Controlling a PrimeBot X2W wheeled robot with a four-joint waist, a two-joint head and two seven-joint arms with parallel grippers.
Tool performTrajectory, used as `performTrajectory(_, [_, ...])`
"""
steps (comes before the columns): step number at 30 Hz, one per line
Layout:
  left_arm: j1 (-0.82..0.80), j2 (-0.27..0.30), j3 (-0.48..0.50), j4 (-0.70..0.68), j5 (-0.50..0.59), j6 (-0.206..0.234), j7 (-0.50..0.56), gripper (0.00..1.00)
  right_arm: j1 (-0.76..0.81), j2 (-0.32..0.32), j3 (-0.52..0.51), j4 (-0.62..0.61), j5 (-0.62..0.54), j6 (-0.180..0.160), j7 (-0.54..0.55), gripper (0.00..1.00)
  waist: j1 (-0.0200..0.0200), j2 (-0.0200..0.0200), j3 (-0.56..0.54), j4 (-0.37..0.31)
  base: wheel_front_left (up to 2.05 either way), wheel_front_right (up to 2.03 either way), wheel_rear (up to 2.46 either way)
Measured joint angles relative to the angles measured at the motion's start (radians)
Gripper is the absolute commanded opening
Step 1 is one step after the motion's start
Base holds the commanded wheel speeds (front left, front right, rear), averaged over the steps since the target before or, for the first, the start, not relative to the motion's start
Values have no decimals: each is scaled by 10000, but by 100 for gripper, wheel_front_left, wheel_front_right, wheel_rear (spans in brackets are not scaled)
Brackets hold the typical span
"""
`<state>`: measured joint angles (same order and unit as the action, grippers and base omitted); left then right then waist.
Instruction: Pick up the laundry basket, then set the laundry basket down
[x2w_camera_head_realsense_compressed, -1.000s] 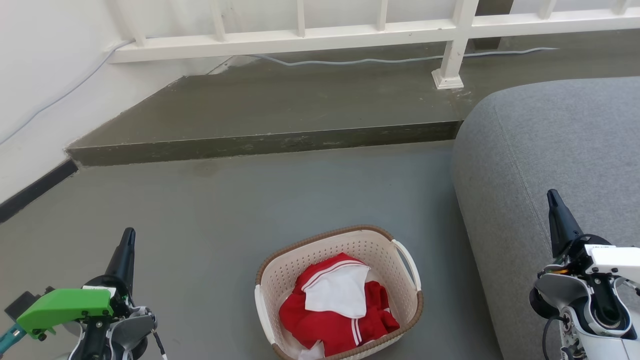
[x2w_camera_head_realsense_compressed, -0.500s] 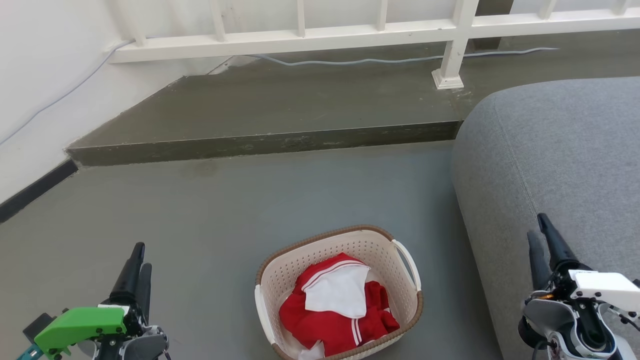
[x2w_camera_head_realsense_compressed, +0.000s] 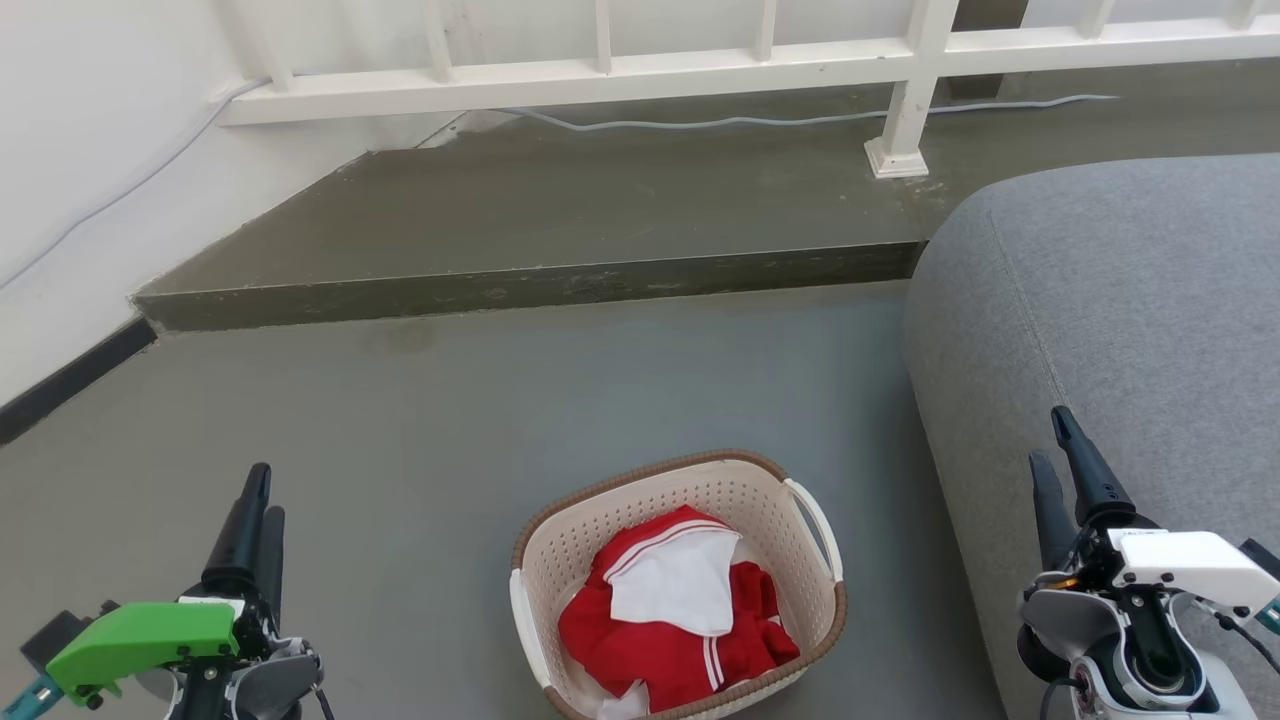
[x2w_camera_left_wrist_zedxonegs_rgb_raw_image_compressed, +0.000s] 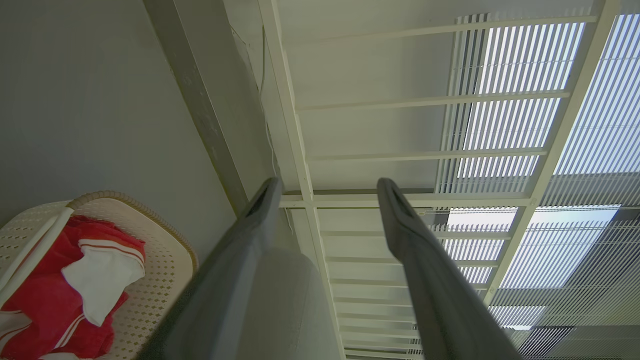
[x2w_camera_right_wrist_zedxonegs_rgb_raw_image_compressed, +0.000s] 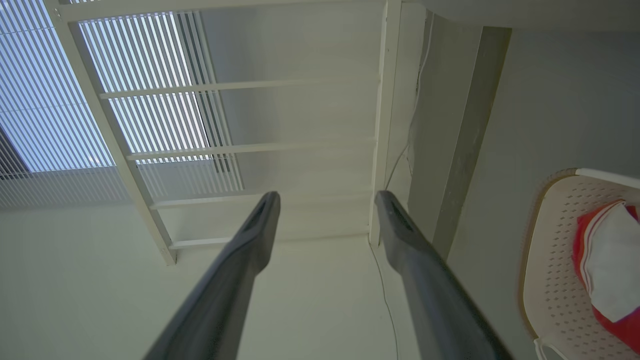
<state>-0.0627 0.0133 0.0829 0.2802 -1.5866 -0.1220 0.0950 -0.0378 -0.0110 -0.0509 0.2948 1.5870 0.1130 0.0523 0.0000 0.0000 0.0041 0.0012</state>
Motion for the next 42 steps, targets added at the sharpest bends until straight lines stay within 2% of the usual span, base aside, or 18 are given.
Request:
performTrajectory(13, [146, 458, -437, -709, 1168, 0, -495, 100, -1, -50, 299, -623, -888, 0, -462, 100, 0, 0, 35, -53, 0, 0, 0])
performTrajectory(29, [434, 1285, -1363, -1174, 3231, -2, -1407, 100, 0, -146, 788, -1162, -3530, -10, -978, 100, 0, 0, 84, -111, 0, 0, 0])
performTrajectory(42, [457, 1676, -1634, -1317, 5476, -4, -1870, 100, 0, -182, 1542, -1521, -6489, -667, -1440, 100, 1, 0, 100, -153, 0, 0, 0])
